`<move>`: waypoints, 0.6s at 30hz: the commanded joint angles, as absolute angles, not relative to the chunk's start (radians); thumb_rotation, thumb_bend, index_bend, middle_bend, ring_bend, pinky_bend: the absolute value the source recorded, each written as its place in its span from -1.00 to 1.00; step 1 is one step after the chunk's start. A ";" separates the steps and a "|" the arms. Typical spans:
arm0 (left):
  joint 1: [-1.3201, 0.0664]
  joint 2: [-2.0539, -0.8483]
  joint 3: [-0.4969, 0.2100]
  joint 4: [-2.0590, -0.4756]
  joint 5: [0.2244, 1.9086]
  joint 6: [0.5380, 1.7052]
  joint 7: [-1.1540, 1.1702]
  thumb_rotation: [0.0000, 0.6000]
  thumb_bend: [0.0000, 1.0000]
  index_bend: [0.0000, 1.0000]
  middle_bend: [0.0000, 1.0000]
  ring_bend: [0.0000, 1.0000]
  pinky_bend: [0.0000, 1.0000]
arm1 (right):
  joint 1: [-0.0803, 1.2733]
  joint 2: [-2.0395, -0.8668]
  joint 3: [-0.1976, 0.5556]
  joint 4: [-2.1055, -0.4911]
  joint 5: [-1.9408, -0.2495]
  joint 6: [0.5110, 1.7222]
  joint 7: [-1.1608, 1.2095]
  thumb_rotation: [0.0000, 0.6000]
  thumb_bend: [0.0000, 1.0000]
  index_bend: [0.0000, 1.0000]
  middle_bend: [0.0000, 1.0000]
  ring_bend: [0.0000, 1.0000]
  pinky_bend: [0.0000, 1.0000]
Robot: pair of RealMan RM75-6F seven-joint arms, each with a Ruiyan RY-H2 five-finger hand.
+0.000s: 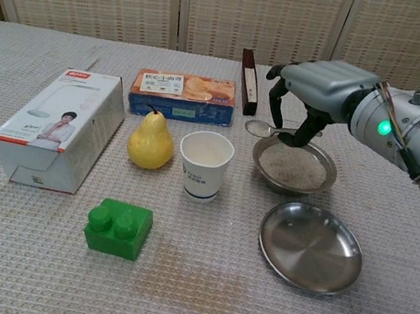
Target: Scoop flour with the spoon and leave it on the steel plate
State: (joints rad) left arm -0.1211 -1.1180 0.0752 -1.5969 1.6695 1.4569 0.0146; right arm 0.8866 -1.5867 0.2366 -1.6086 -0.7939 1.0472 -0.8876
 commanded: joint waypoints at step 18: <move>-0.127 -1.117 0.077 -1.593 1.664 1.439 0.005 1.00 -0.17 -1.00 -1.00 -1.00 -0.77 | 1.095 -1.742 0.178 -1.578 -0.714 1.186 -1.276 1.00 -0.14 0.53 -0.86 -1.00 -1.00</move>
